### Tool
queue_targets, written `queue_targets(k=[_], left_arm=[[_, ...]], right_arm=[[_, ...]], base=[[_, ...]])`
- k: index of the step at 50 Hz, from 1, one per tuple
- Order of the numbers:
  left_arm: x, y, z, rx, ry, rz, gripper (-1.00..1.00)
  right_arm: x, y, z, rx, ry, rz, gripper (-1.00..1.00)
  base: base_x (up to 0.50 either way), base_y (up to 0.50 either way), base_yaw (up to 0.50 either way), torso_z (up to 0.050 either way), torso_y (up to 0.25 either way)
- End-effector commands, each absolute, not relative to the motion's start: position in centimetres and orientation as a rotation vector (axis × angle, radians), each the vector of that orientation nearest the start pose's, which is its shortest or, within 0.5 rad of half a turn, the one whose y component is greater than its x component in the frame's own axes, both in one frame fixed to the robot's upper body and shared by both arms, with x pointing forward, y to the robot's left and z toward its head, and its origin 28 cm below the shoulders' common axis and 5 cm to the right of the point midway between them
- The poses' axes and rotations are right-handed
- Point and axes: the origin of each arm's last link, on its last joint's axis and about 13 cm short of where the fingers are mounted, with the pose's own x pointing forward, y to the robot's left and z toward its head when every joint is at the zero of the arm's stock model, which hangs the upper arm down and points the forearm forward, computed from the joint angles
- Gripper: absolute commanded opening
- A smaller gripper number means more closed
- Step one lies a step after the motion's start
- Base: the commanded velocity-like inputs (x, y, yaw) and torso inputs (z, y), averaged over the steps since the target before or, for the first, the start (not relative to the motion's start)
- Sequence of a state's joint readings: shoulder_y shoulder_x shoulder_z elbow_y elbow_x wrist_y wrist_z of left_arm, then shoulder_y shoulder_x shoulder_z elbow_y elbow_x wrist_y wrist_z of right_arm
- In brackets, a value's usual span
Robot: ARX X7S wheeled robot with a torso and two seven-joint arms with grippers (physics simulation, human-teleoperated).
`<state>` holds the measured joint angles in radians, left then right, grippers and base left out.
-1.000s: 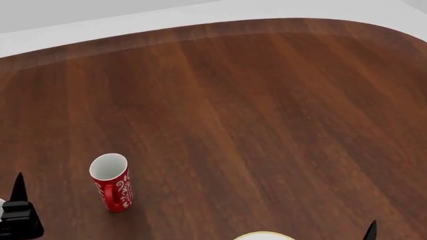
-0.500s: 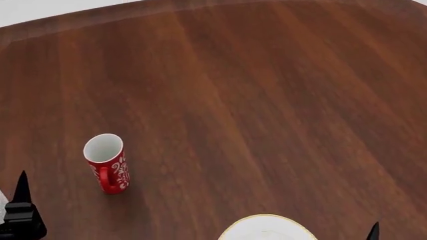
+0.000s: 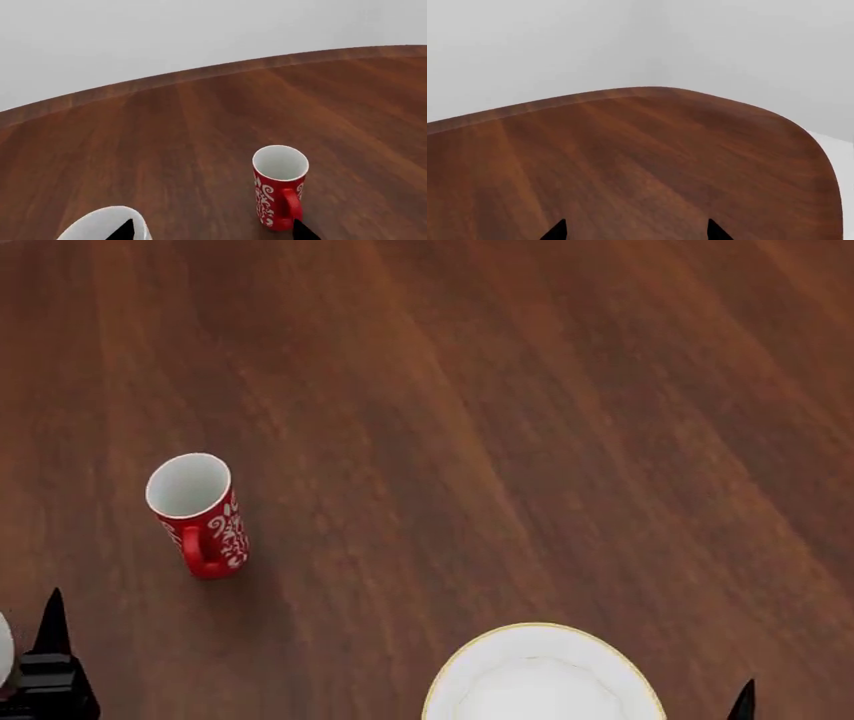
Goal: Put the white mug on the plate.
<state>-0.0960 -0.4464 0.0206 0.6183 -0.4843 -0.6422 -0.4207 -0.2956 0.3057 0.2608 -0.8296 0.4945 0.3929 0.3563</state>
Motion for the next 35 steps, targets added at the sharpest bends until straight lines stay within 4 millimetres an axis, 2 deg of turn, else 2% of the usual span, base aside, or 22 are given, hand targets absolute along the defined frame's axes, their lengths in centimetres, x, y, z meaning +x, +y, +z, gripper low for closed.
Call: queue_targets(k=[1, 13, 21, 30, 35], left_arm=[[20.2, 25.4, 12.4, 0.073, -0.009, 0.123, 1.00], [19.4, 25.2, 13.2, 0.043, 0.059, 0.161, 1.00], [17.6, 24.9, 14.7, 0.078, 0.077, 0.217, 1.00], [15.5, 24.8, 17.2, 0.103, 0.020, 0.278, 1.00], [15.3, 25.1, 17.5, 0.106, 0.023, 0.320, 1.00]], right_arm=[[13.4, -15.6, 12.6, 0.091, -0.155, -0.258, 1.00], [13.6, -15.8, 12.1, 0.097, -0.147, -0.261, 1.00], [13.7, -15.8, 12.0, 0.096, -0.139, -0.265, 1.00], [13.8, -15.8, 12.0, 0.095, -0.134, -0.262, 1.00], [13.8, -15.8, 11.9, 0.098, -0.133, -0.261, 1.00]], base=[[0.00, 0.00, 0.00, 0.000, -0.148], [0.00, 0.00, 0.00, 0.000, -0.037], [0.00, 0.00, 0.00, 0.000, 0.000], [0.00, 0.00, 0.00, 0.000, 0.000], [0.00, 0.00, 0.00, 0.000, 0.000]])
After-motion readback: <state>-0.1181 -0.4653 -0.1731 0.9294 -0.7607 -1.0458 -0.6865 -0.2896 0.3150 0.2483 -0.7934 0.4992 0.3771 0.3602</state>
